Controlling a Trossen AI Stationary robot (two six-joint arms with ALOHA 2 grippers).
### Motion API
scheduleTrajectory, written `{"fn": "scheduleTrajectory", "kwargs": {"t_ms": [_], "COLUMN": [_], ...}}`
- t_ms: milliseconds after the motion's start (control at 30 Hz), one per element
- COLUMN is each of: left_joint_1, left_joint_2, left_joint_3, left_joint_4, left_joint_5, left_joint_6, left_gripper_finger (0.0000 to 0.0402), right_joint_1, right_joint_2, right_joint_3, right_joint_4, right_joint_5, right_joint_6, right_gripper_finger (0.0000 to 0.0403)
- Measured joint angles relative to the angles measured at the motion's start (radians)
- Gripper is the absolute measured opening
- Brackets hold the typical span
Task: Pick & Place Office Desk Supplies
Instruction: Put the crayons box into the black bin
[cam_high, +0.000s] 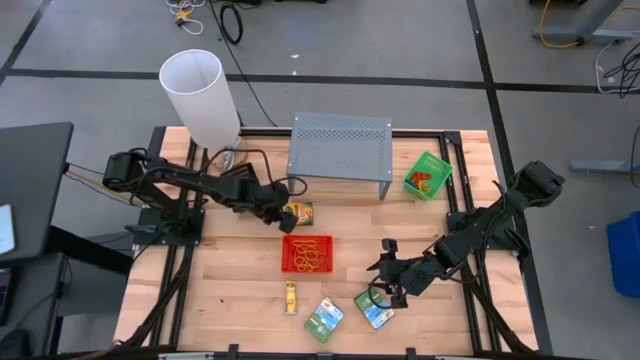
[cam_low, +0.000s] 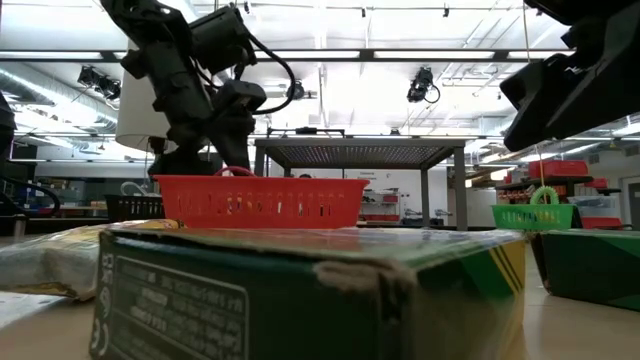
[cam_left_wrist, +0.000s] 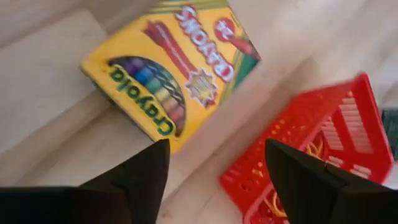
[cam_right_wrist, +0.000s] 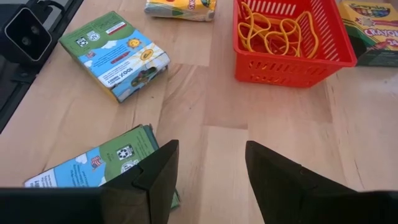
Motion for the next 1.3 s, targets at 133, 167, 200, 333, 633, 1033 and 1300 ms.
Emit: {"fn": "scheduleTrajectory", "kwargs": {"t_ms": [133, 167, 200, 333, 633, 1033, 1300], "left_joint_1": [-0.002, -0.002, -0.002, -0.001, 0.031, 0.079, 0.075], "left_joint_2": [0.018, 0.024, 0.032, 0.071, 0.103, 0.105, 0.204], "left_joint_3": [0.000, 0.000, 0.000, 0.000, 0.001, 0.001, 0.006], "left_joint_4": [-0.003, -0.001, -0.001, -0.007, 0.021, 0.086, 0.139], "left_joint_5": [-0.039, -0.044, -0.044, -0.039, -0.036, -0.050, -0.016], "left_joint_6": [-0.065, -0.080, -0.090, -0.120, -0.117, -0.032, -0.033], "left_gripper_finger": [0.0272, 0.0271, 0.0271, 0.0270, 0.0270, 0.0220, 0.0154], "right_joint_1": [0.001, 0.001, 0.001, 0.009, 0.024, 0.024, 0.024], "right_joint_2": [0.000, 0.000, 0.000, 0.000, 0.000, 0.000, 0.000], "right_joint_3": [0.000, 0.000, 0.000, 0.000, 0.000, 0.000, 0.000], "right_joint_4": [0.000, 0.000, 0.000, 0.000, 0.002, 0.003, 0.011], "right_joint_5": [-0.001, -0.001, -0.002, -0.004, -0.003, 0.000, 0.000], "right_joint_6": [-0.019, -0.022, -0.022, -0.022, -0.021, -0.018, -0.018], "right_gripper_finger": [0.0194, 0.0194, 0.0194, 0.0194, 0.0194, 0.0194, 0.0194]}}
